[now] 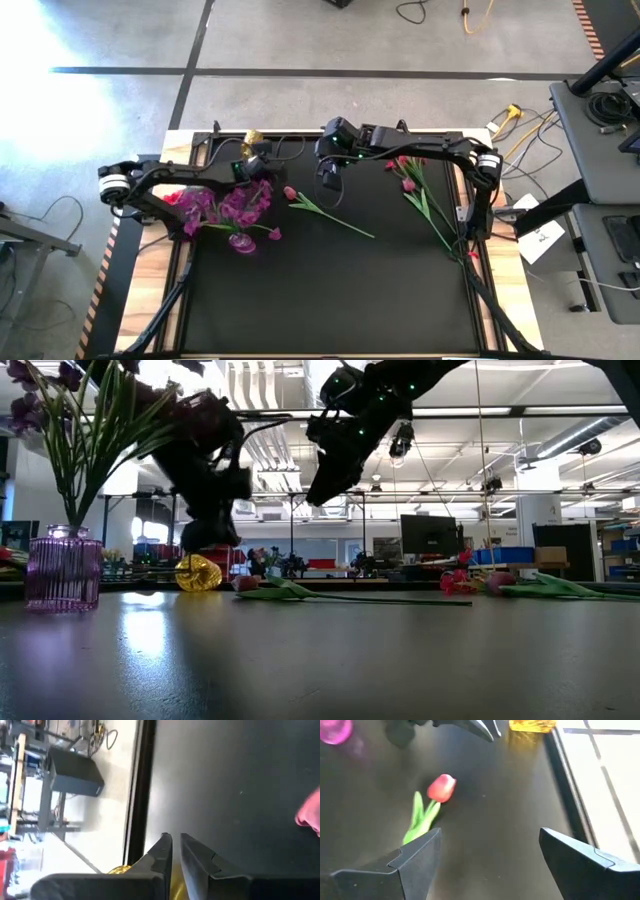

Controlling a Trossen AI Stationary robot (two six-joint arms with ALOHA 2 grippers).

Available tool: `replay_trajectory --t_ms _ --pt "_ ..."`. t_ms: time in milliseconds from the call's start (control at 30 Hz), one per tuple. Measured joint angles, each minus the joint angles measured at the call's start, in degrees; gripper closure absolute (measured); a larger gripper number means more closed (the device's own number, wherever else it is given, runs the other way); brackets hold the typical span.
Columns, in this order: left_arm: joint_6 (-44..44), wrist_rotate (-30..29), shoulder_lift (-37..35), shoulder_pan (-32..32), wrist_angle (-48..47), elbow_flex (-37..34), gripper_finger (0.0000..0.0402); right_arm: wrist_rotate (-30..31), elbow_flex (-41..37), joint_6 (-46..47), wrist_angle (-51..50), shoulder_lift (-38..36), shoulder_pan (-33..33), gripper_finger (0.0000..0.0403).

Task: Sort flowers into vase by color
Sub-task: Adjust the yellow vase on the table

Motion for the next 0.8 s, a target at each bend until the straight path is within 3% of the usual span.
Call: replay_trajectory --t_ms 200,367,633,800 --pt "-8.47 4.19 -1.16 0.03 -7.67 3.29 0.0348 1.27 0.00 -0.09 -0.04 0.01 0.07 0.0074" --pt "-17.97 6.62 -3.97 0.03 -9.99 2.85 0.0290 1.42 0.00 0.72 -0.57 0.32 0.22 0.0074" --pt "-46.88 6.64 -12.84 0.49 -9.42 -0.04 0.0162 1.06 0.00 5.03 -5.74 0.35 0.72 0.0074" --pt "-63.31 6.11 -16.53 0.76 -0.36 -4.48 0.0111 -2.38 0.00 7.30 -6.01 0.36 0.70 0.0074"
